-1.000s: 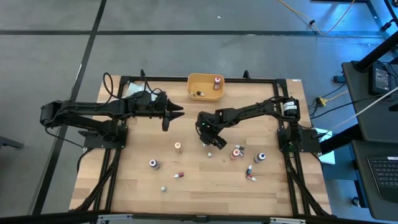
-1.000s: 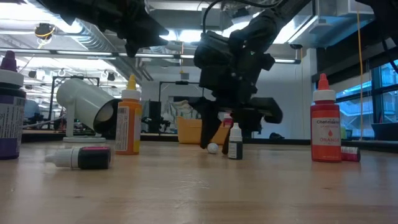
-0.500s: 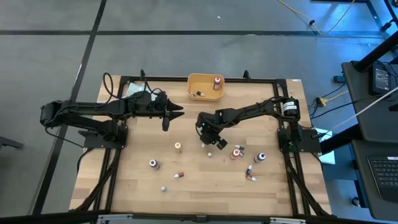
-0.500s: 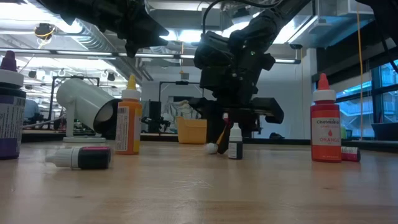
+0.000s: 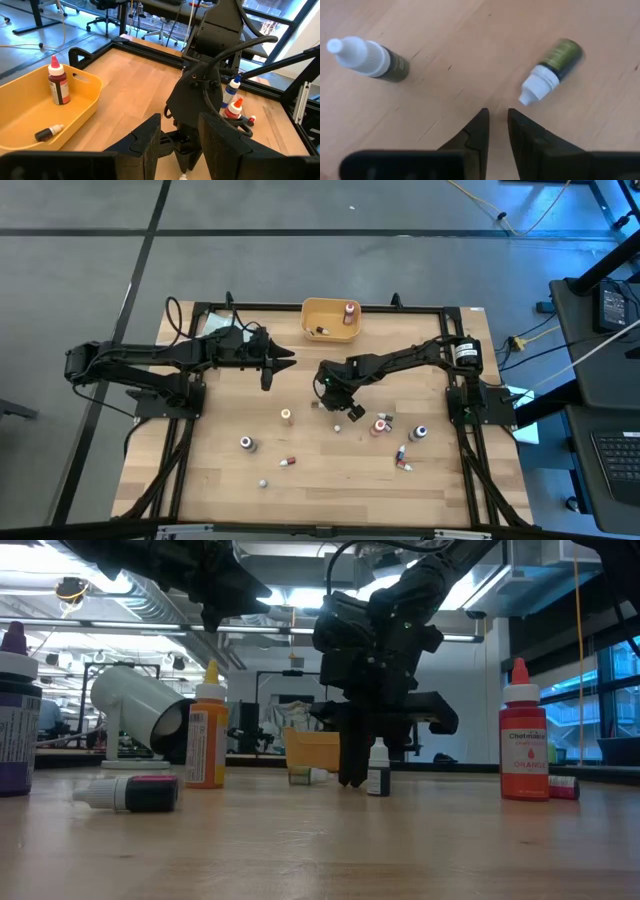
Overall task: Pick & Place food coloring
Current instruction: Put the green food coloring bottle into the yellow bin
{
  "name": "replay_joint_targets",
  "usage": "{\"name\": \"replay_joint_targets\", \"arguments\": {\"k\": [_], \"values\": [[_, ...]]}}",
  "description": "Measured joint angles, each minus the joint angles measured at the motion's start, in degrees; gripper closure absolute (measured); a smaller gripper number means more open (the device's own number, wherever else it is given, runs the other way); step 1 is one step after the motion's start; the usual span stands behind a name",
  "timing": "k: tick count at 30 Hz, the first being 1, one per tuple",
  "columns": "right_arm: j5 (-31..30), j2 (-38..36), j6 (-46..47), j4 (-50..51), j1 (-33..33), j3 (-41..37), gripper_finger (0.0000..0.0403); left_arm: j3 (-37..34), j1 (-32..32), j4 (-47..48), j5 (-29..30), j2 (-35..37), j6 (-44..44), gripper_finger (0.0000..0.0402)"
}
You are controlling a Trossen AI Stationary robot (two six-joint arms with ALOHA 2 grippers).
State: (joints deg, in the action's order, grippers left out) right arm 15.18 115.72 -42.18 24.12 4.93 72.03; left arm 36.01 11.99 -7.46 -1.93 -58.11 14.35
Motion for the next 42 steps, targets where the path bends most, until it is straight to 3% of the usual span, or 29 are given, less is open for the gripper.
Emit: {"name": "replay_joint_targets", "arguments": {"k": [11,21,25,35,42], "values": [[-0.1,0.0,7.6,0.0,0.0,0.0,0.0317,0.0,0.0,0.0,0.0,0.0,0.0,0.0274],[1.8,0.0,21.0,-0.2,0.0,0.0,0.0195,0.0,0.0,0.0,0.0,0.0,0.0,0.0274],[2.4,0.0,23.0,-0.9,-0.3,-0.1,0.0168,0.0,0.0,0.0,0.0,0.0,0.0,0.0274],[-2.1,0.2,29.0,-6.5,-1.4,-0.1,0.0185,0.0,0.0,0.0,0.0,0.0,0.0,0.0274],[-6.1,0.2,43.1,-10.2,-1.6,-0.1,0.0200,0.0,0.0,0.2,0.0,0.0,0.0,0.0274]]}}
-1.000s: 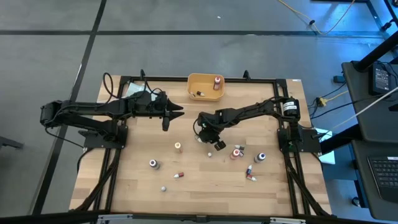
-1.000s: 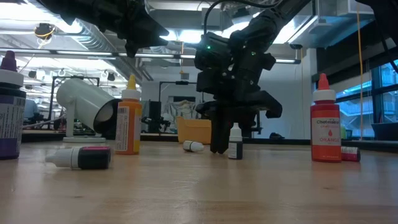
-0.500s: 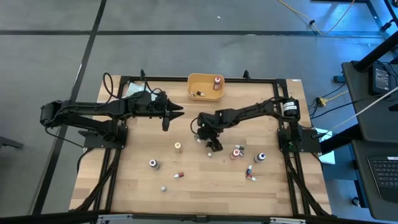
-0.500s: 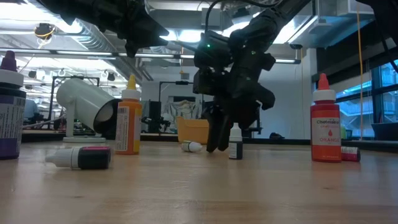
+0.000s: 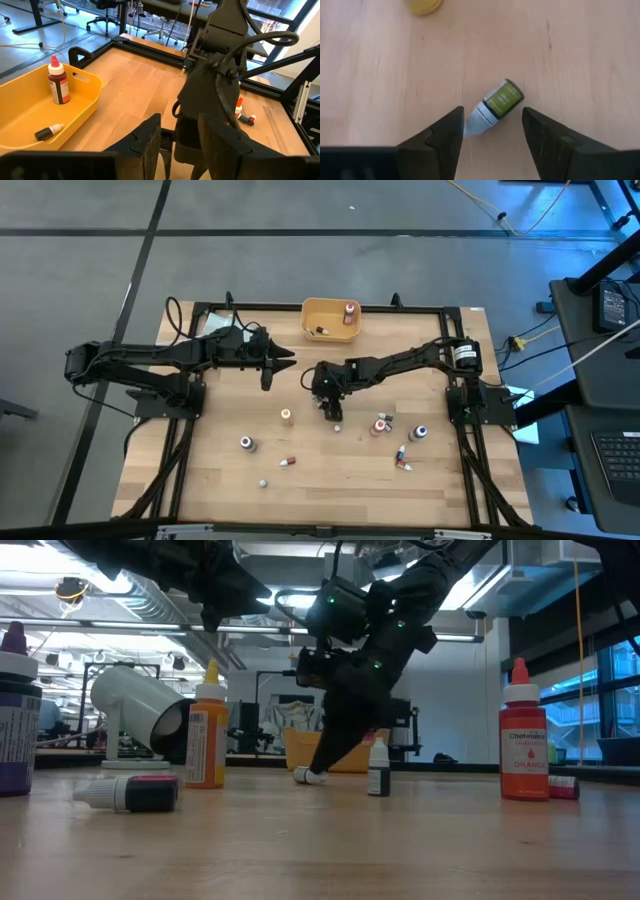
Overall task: Pick & Place food coloring
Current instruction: Put the green food coloring bottle into the yellow bin
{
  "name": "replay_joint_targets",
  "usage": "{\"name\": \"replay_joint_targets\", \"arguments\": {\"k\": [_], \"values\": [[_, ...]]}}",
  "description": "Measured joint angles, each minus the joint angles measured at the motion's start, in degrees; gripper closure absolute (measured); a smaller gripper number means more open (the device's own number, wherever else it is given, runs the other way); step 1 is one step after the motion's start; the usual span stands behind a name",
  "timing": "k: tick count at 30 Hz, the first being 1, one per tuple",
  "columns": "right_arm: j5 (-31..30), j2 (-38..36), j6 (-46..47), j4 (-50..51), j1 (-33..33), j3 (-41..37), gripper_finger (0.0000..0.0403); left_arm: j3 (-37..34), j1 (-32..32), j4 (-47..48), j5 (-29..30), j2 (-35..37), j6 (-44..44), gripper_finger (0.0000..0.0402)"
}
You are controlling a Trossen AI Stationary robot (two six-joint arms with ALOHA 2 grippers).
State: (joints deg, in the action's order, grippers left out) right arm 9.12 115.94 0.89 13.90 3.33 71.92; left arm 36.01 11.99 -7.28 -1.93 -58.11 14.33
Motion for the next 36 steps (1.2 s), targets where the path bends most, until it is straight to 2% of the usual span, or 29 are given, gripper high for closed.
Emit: {"name": "replay_joint_targets", "arguments": {"k": [5,16,20,29,36], "values": [[-1.4,0.0,6.4,-0.5,-0.6,0.0,0.0202,0.0,0.0,0.0,0.0,0.0,0.0,0.0274],[-3.5,1.9,5.6,-3.3,-2.8,0.1,0.0209,0.0,0.0,0.3,0.0,0.0,0.0,0.0274],[-3.7,2.3,5.3,-3.5,-2.4,0.1,0.0237,0.0,0.0,0.9,0.0,0.0,0.2,0.0274],[-6.1,2.3,-3.1,-2.5,-2.2,0.2,0.0327,0.0,0.0,1.5,0.9,0.0,1.0,0.0274],[-6.4,-1.4,-4.4,1.6,1.7,2.3,0.0327,0.0,0.0,1.5,1.0,0.0,1.0,0.0274]]}}
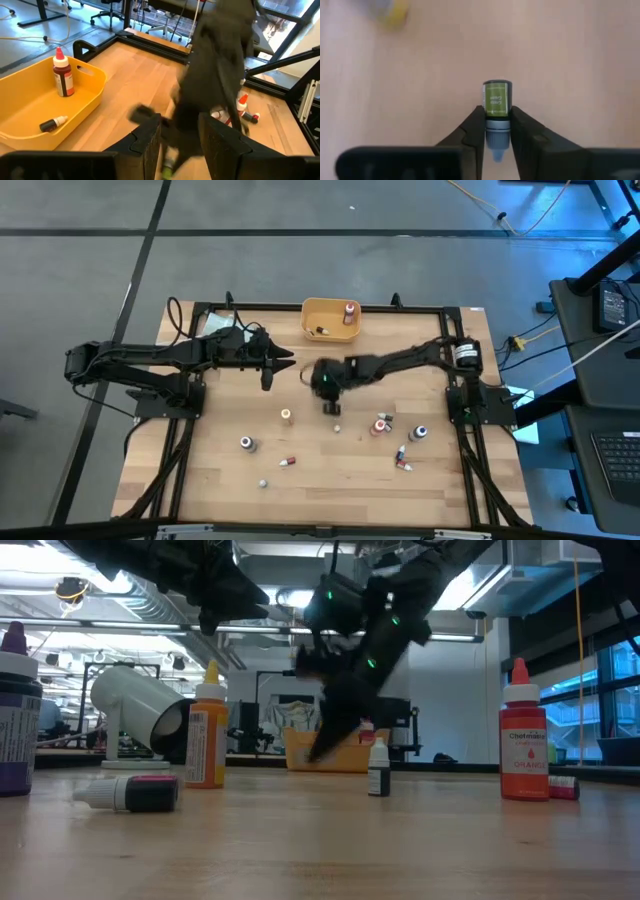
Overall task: Pick & Place food coloring
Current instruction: Put the green food coloring bottle into the yellow bin
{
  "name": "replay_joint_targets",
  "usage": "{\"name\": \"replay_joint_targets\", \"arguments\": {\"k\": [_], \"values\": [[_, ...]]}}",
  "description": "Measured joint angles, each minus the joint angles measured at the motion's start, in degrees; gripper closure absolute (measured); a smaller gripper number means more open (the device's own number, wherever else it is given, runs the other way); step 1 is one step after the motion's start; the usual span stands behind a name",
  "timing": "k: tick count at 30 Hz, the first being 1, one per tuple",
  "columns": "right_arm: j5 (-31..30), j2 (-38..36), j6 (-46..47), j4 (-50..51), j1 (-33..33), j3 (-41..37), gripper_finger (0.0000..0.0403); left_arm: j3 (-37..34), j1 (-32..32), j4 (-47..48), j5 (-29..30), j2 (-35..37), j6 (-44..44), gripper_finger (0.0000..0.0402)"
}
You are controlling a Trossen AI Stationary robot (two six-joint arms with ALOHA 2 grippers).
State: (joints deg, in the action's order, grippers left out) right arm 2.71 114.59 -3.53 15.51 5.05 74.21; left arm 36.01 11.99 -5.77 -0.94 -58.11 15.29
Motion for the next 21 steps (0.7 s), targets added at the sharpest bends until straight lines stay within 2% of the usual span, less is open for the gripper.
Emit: {"name": "replay_joint_targets", "arguments": {"k": [5,9,14,21], "values": [[0.1,-4.1,-0.2,6.0,5.6,4.1,0.0324,0.0,0.0,0.3,0.1,0.0,-0.9,0.0274],[-0.2,-6.8,-0.1,6.8,10.7,8.8,0.0326,0.0,0.1,0.4,0.2,0.0,-1.1,0.0274],[-0.4,-6.7,1.4,8.4,16.7,13.6,0.0322,0.0,0.1,0.4,1.9,0.0,-1.1,0.0274],[-1.3,-5.7,1.9,8.5,22.3,13.7,0.0322,0.0,0.1,0.4,4.4,0.0,-1.1,0.0274]]}}
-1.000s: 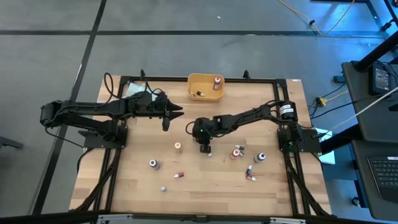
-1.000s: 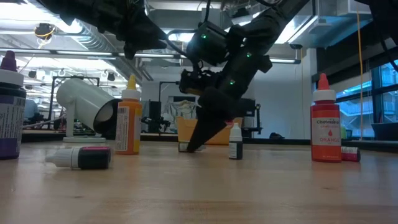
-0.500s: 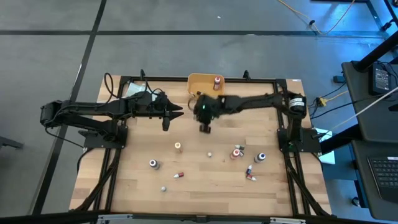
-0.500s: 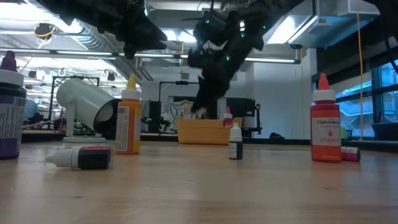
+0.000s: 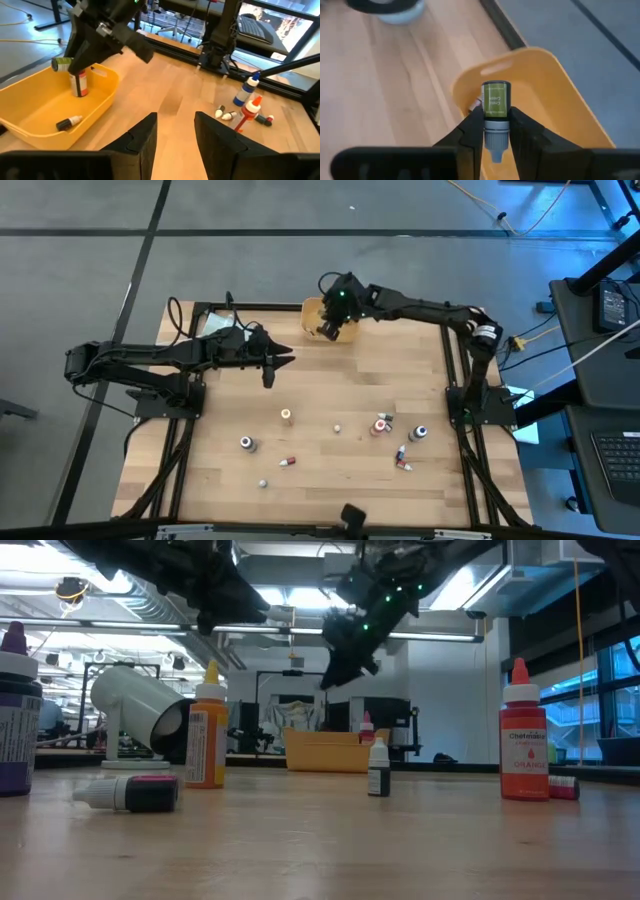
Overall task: Pick & Place food coloring
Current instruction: Put the green food coloring bottle into the yellow bin, then put the black food coloring bottle into the yellow bin
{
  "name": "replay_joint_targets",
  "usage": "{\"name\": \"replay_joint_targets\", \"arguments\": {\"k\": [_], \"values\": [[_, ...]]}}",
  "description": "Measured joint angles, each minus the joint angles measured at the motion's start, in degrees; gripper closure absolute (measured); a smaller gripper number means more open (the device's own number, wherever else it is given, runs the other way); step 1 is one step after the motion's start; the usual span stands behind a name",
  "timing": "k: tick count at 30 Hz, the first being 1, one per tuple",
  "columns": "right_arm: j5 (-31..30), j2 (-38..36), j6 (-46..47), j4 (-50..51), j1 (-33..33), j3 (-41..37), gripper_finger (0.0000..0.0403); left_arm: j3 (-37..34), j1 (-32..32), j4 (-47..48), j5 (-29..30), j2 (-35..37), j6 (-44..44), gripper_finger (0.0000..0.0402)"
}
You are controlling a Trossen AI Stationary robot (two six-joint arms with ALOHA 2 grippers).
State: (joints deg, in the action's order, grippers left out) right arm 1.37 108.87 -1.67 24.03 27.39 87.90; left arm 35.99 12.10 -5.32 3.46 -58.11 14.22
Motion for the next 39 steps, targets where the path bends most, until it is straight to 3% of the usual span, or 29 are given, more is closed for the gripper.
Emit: {"name": "replay_joint_targets", "arguments": {"k": [16,31,39], "values": [[-0.3,10.7,1.4,-0.6,2.1,-0.1,0.0318,0.0,0.0,0.0,3.0,0.0,-0.4,0.0274],[-0.3,12.0,1.2,-0.6,2.1,-0.1,0.0316,0.0,0.0,0.0,3.0,0.0,-0.4,0.0274],[-0.3,12.0,-0.3,-0.6,2.1,-0.1,0.0268,0.0,0.0,0.0,3.0,0.0,-0.4,0.0274]]}}
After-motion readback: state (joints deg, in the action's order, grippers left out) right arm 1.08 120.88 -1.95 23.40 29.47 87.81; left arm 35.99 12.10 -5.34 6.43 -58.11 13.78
